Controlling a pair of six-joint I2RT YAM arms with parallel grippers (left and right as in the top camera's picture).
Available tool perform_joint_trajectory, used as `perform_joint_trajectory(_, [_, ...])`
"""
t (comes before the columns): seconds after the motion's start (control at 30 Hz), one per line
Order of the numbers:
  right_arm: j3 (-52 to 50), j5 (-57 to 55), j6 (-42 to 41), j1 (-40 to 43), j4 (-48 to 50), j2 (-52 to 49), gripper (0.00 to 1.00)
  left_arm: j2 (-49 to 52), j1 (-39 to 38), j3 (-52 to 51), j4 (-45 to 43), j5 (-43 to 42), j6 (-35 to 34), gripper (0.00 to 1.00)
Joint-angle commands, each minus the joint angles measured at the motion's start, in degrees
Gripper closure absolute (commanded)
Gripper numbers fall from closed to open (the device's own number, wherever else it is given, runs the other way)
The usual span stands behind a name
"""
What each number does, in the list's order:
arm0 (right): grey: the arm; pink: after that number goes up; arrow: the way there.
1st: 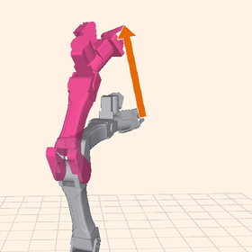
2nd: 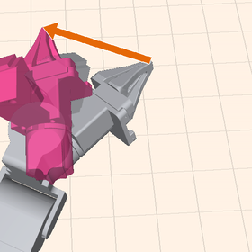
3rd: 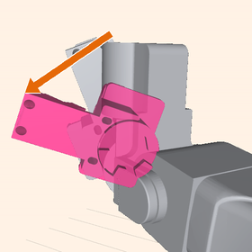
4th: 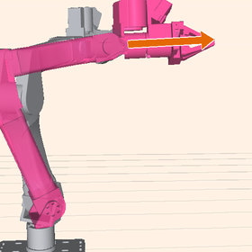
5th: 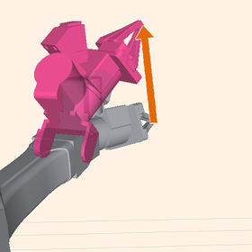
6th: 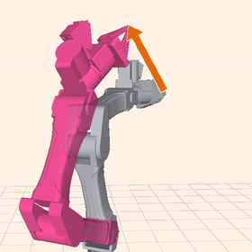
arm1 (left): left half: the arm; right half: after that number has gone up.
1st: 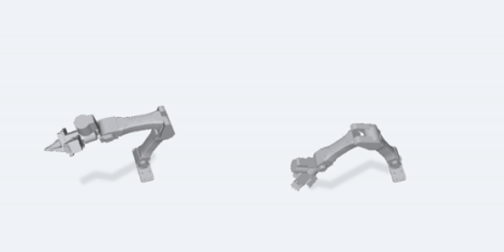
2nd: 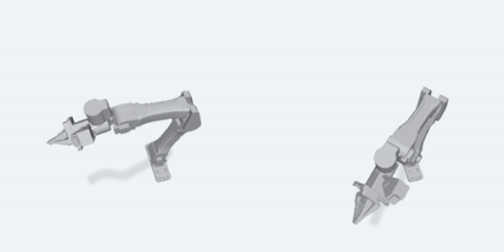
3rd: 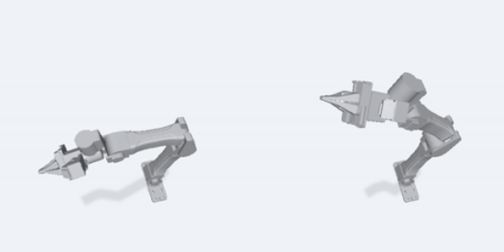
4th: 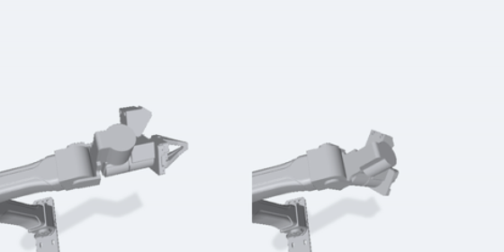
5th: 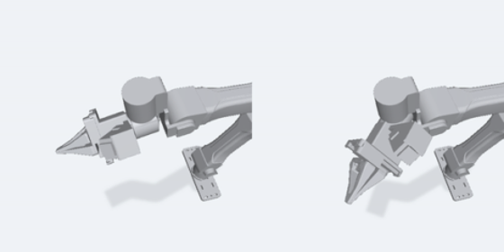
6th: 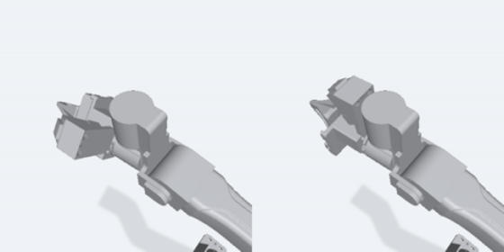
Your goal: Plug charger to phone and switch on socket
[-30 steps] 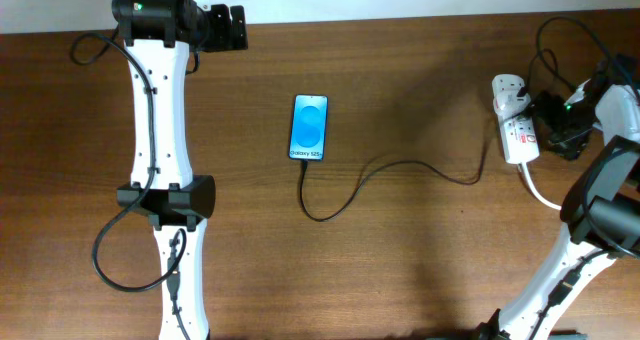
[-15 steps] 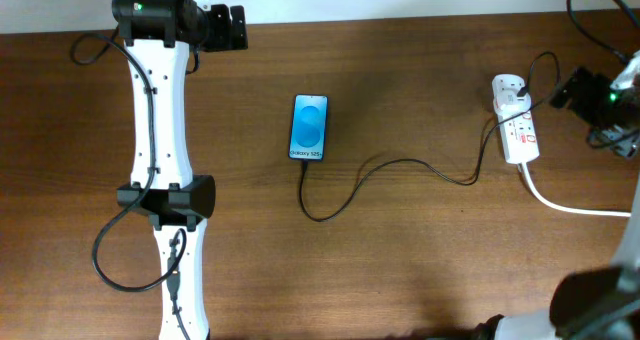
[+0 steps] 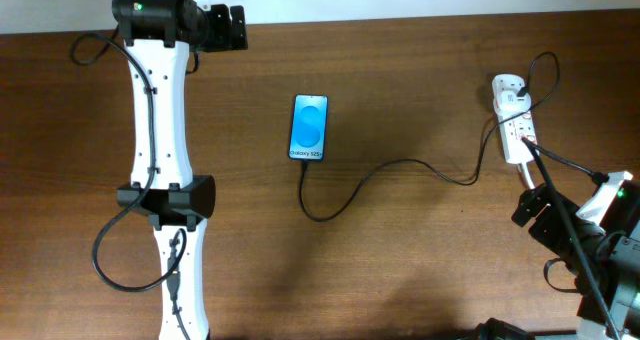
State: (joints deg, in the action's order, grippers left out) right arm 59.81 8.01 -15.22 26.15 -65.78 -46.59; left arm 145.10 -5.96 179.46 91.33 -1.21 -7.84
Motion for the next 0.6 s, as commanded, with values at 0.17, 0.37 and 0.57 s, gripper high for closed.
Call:
perform_joint_trajectory(0.17, [-0.3, 0.1, -0.2, -0.4, 0.0, -4.4, 0.02, 0.6, 0.1, -0.2, 0.1, 0.6, -0.7, 0.01])
perform_joint_trajectory(0.37, [-1.0, -1.4, 0.3, -2.3, 2.2, -1.5, 0.02, 0.6, 0.1, -0.2, 0.1, 0.6, -0.7, 0.01])
perform_joint_trajectory(0.57, [-15.4, -1.5, 16.6, -20.6, 21.8, 19.0, 0.02, 0.6, 0.1, -0.2, 0.1, 0.6, -0.7, 0.0])
